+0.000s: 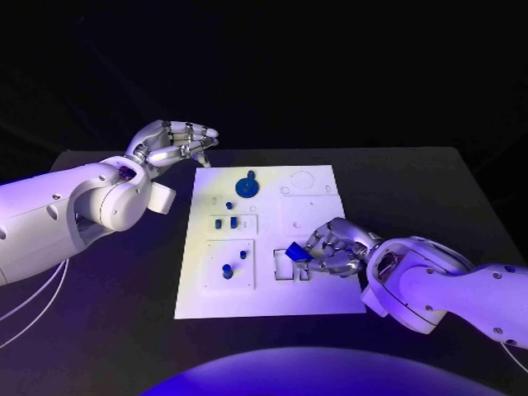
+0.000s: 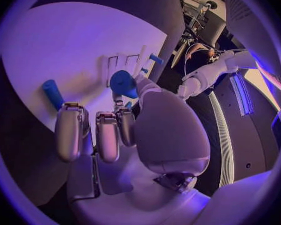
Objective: Assemble the parts on the task board
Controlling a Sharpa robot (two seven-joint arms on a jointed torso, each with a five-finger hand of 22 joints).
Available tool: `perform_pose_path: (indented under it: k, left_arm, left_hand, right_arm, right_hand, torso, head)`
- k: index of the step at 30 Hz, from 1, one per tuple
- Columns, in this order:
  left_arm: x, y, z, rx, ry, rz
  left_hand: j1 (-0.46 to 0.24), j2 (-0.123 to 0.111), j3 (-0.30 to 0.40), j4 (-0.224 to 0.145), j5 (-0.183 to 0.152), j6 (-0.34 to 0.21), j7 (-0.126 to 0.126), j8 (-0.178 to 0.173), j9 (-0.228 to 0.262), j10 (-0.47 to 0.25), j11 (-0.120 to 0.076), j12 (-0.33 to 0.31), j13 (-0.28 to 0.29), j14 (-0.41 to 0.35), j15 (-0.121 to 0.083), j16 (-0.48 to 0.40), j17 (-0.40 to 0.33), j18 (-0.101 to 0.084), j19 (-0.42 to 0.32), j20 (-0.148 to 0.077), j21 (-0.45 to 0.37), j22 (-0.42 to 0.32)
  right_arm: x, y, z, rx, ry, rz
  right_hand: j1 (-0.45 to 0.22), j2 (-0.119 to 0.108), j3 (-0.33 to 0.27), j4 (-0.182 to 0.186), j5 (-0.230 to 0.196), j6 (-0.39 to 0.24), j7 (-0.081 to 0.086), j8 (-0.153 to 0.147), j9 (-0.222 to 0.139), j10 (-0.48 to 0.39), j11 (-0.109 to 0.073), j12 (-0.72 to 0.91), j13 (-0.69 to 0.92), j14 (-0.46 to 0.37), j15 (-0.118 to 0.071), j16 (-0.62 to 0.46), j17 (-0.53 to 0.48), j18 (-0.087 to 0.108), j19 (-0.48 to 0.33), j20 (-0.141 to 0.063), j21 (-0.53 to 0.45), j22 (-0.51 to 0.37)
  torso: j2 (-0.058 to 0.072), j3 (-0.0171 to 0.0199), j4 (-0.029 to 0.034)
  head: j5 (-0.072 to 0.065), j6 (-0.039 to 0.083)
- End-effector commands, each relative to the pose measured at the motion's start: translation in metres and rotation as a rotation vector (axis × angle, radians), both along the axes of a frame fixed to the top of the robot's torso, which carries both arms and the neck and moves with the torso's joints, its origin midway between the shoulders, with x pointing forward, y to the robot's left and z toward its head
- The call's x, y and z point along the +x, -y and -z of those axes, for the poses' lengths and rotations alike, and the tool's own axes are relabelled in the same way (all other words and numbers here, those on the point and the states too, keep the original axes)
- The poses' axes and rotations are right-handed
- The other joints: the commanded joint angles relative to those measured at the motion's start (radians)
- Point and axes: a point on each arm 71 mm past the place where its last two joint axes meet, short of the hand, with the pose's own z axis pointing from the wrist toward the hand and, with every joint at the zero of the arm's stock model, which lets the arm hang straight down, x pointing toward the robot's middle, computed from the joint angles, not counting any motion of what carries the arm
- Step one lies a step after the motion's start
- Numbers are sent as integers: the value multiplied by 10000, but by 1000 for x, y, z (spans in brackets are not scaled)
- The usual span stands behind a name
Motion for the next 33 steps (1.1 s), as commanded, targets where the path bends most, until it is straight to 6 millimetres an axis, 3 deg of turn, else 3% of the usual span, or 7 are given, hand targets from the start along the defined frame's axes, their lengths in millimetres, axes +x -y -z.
perform_pose_path:
  k: [1, 7, 23, 33]
  left_arm:
    - [-1, 3, -1, -38, 27, 219]
    - [-1, 3, -1, -38, 20, 227]
    - [-1, 3, -1, -28, -12, 235]
    - [-1, 3, 0, -10, -43, 244]
  left_hand:
    - [48, 1, 15, -49, 47, -71, 44, 0, -13, -63, 25, 51, -17, -44, 6, -64, 8, 131, -74, -7, 48, 8]
    - [48, 1, 15, -49, 47, -71, 44, 0, -13, -63, 25, 51, -17, -44, 6, -64, 8, 131, -74, -7, 48, 8]
    - [48, 1, 15, -49, 47, -71, 44, 0, -13, -63, 25, 51, -17, -44, 6, -64, 8, 131, -74, -7, 48, 8]
    - [37, 7, 19, -53, 47, -81, 49, 2, -15, -79, 31, 60, -28, -48, 11, -66, 11, 130, -85, -4, 59, 18]
  right_arm:
    - [0, -5, 0, -336, 259, -490]
    - [1, -10, 0, -543, 351, -579]
    - [4, -15, 6, -1320, 202, -861]
    - [9, -16, 7, -1588, 507, -546]
  right_hand:
    - [-237, -34, 91, 6, 40, 629, -569, 453, 2804, 73, -9, 32, 629, 809, -60, 46, 1495, -67, 316, -77, 86, 1995]
    - [-806, -151, 62, 5, 8, 665, -564, 522, 2835, 136, -2, 67, 737, 817, -55, 60, 1532, -75, 334, -74, 126, 2015]
    - [-1640, -214, -213, 25, 1, 674, -569, 640, 2892, 202, -3, 97, 876, 817, -53, 57, 1534, -80, 345, -70, 148, 2027]
    - [-1916, -158, -333, 25, -6, 674, -581, 685, 2914, 212, -10, 89, 901, 812, -58, 47, 1515, -75, 339, -73, 120, 2020]
  torso:
    - [-1, 1, 8]
    - [5, 3, -10]
    - [8, 18, -14]
    - [10, 20, -20]
  head:
    - [23, 3]
    - [51, -1]
    - [51, -38]
    - [50, -17]
